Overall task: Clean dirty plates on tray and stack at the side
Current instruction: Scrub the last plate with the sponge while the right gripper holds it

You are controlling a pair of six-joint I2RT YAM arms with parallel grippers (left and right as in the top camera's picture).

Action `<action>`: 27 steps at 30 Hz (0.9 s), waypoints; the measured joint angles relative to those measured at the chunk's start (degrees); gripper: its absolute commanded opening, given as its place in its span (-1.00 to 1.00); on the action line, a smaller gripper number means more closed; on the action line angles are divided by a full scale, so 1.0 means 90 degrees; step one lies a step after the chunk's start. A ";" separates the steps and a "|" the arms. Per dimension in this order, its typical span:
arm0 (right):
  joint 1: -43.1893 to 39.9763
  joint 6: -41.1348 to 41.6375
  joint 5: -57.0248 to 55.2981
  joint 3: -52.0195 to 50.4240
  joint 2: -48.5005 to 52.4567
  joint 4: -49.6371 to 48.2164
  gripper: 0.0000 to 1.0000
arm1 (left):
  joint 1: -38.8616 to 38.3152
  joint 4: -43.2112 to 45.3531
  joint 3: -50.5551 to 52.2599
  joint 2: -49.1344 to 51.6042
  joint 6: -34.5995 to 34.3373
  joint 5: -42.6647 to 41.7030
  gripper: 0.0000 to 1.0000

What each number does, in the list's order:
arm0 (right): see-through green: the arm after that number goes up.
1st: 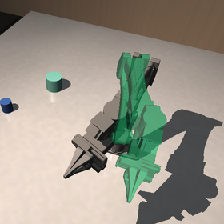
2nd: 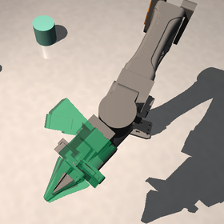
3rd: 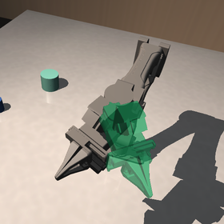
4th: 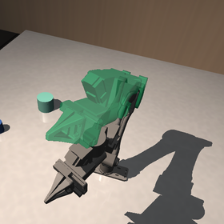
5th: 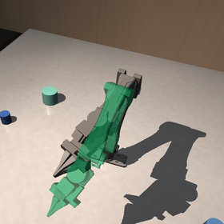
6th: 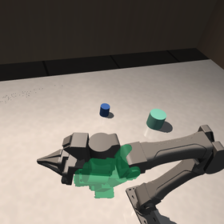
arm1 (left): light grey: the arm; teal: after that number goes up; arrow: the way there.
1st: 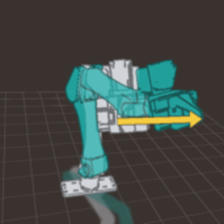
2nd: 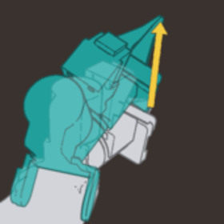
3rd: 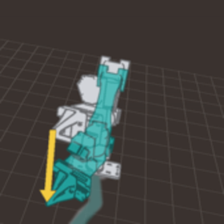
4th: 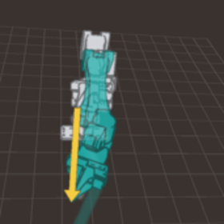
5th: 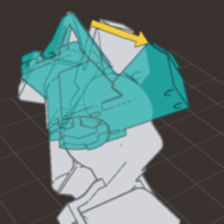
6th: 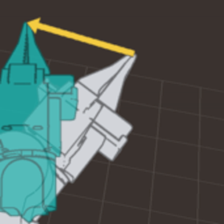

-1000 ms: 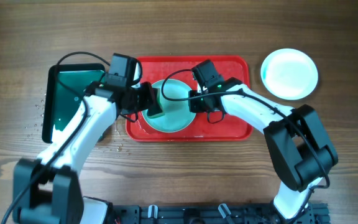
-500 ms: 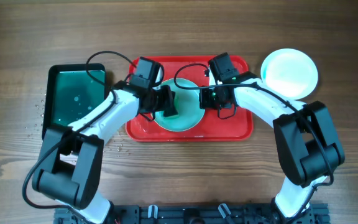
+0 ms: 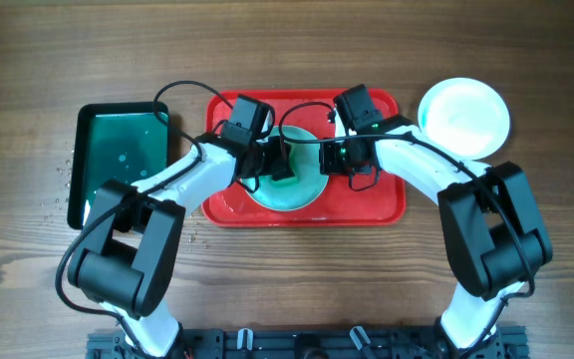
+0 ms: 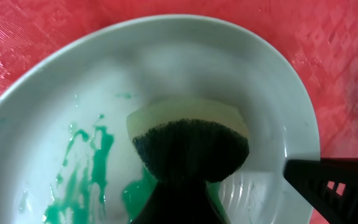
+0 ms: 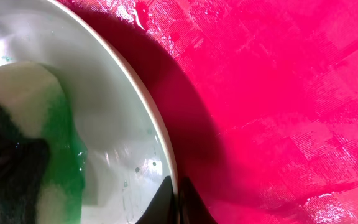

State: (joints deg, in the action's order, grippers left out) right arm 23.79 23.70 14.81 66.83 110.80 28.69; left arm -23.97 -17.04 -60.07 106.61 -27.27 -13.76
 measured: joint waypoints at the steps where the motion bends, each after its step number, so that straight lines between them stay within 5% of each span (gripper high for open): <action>1: 0.0000 0.0000 0.0000 0.0000 0.0000 0.0000 -0.91 | -0.0010 0.0017 0.0002 0.0000 0.0000 0.0066 -0.92; 14: 0.0005 0.0000 0.0024 0.0000 0.0000 -0.0027 -0.91 | -0.0039 -0.0597 0.0002 -0.0682 0.0624 0.2688 -0.92; 21: 0.0005 0.0000 0.0024 0.0000 0.0000 -0.0036 -0.91 | -0.0056 -0.0510 0.0002 -0.1180 0.0413 0.1056 -0.92; 27: 0.0005 0.0000 0.0024 0.0000 0.0000 -0.0044 -0.91 | -0.0209 -0.0228 0.0002 -0.0525 0.0080 0.0221 -0.92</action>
State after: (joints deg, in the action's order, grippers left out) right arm 23.83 23.70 15.03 66.83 110.80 28.29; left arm -25.85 -19.09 -60.05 101.89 -26.55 -11.77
